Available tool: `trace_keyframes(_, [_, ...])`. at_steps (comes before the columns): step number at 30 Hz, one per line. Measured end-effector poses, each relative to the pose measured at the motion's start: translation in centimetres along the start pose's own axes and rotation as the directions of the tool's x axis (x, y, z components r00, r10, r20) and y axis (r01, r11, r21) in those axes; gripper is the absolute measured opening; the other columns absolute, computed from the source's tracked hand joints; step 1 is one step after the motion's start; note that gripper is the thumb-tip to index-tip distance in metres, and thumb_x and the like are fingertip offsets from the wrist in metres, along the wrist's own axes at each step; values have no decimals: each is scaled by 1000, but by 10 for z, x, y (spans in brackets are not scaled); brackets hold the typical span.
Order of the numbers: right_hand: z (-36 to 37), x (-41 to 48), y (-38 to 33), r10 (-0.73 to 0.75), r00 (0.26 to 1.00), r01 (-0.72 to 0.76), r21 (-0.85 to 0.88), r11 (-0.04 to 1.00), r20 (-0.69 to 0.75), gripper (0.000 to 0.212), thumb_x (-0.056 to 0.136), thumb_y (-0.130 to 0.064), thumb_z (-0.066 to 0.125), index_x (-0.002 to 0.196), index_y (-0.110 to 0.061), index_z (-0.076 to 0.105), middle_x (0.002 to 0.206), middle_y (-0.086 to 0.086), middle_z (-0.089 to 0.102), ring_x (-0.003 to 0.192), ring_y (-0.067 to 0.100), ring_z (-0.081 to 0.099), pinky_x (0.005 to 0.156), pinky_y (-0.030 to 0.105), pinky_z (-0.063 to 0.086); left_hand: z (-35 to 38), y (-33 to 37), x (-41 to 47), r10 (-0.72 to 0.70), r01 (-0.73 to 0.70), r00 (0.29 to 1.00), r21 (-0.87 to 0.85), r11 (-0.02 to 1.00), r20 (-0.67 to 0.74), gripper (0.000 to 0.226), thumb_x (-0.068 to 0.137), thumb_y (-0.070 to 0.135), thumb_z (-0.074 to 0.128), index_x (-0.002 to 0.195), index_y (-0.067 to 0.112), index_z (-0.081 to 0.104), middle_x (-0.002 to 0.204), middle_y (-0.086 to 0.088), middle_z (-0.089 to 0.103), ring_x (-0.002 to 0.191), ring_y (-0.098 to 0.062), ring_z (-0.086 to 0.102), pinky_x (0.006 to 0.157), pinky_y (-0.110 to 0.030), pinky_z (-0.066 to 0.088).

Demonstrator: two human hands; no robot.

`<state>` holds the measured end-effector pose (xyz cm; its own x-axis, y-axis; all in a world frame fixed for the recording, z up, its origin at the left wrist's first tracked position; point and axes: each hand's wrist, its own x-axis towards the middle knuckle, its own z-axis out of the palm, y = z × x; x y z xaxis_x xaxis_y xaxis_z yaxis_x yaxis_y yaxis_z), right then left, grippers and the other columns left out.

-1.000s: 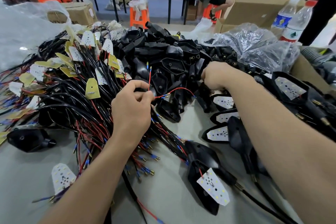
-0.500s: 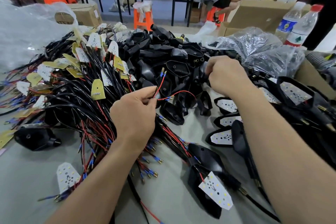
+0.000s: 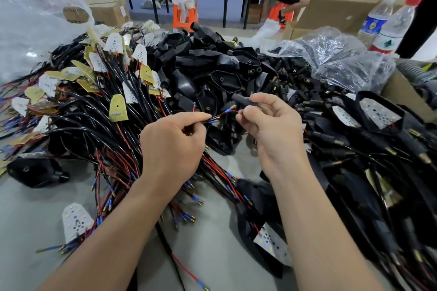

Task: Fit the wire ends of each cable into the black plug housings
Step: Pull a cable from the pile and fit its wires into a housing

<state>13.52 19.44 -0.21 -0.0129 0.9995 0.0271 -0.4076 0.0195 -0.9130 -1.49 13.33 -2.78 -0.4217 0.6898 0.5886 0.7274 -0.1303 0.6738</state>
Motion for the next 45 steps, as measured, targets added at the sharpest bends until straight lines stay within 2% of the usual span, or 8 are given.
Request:
trace_keyframes(7, [-7,2,-1,126,991,-121,90,989,-49,13,104,-3,50,95,-12,53,67,8,61,48,14,49,45,23,38,0,-8,3,-58,60,998,-71,996,31,17,86,26,82,101,34,83,82,37,70,71,2,70,67,-24,57])
trace_keyframes(11, [-4,2,2,197,980,-197,137,971,10,13,106,-11,52,93,-8,54,65,9,61,45,13,46,43,23,33,-2,-6,0,12,-12,1000,-27,1000,11,29,87,22,81,108,42,79,74,34,68,64,-2,66,59,-14,48])
trace_keyframes(15, [-4,4,2,182,983,-177,127,976,-28,14,102,-10,58,88,-10,61,63,8,64,46,11,48,43,20,34,-5,2,-1,109,-109,994,1,994,6,28,88,26,78,106,48,75,77,42,60,58,1,60,49,-14,38])
trace_keyframes(23, [-6,3,5,22,999,-22,-22,1000,-28,21,100,-4,57,87,-19,63,69,2,64,51,12,52,47,20,41,-4,4,-2,110,-110,993,-2,994,37,29,90,23,80,102,49,76,86,41,63,60,-1,63,50,-18,43])
trace_keyframes(30, [-5,0,2,118,982,-119,-4,993,150,19,102,0,52,92,-13,61,81,14,59,56,17,50,50,25,38,-3,0,-1,40,-48,996,106,993,77,16,91,29,78,95,45,81,55,32,56,55,0,58,49,-20,37])
trace_keyframes(36, [-2,-5,2,-1,996,11,-116,993,84,15,97,2,59,93,-11,65,72,13,63,51,15,58,46,21,44,-4,3,-1,54,-63,997,172,983,57,14,91,30,77,93,42,82,52,23,57,46,1,52,51,-21,40])
trace_keyframes(42, [-2,-5,5,-22,996,34,-138,990,89,18,96,6,59,92,-11,65,66,9,67,55,18,63,52,24,51,-7,-1,0,8,-9,999,24,1000,34,18,88,20,79,93,37,83,52,27,61,52,-2,60,46,-10,37])
trace_keyframes(45, [0,-5,9,36,995,-30,-64,998,94,17,98,5,58,94,-10,64,68,8,70,57,18,67,56,25,56,-6,0,1,-40,43,997,-54,998,64,21,87,19,80,93,39,82,69,33,68,53,-1,63,46,-11,42])
